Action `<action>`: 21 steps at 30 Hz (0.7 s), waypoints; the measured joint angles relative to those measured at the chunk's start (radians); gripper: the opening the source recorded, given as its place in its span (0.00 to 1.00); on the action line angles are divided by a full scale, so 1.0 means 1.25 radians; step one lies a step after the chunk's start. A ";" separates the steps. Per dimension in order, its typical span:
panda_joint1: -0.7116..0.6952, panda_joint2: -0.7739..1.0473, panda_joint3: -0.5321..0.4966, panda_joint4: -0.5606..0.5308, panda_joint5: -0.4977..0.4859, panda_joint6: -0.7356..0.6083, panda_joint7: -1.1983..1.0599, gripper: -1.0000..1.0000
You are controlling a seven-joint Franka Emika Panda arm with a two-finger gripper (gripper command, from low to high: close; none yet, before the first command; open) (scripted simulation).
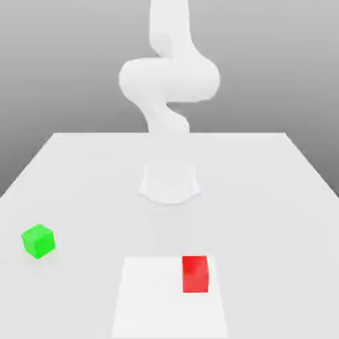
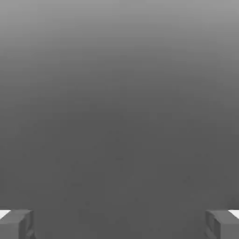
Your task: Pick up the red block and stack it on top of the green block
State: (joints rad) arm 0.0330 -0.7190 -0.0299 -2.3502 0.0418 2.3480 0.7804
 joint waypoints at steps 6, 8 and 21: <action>0.059 0.186 -0.030 -0.106 0.084 0.103 -0.039 0.50; 0.074 0.247 -0.030 -0.141 0.103 0.136 -0.045 0.50; 0.099 0.601 0.006 -0.340 -0.028 0.375 0.092 0.50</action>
State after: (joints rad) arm 0.1569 0.0318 -0.0225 -2.7752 0.0068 2.8166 0.8951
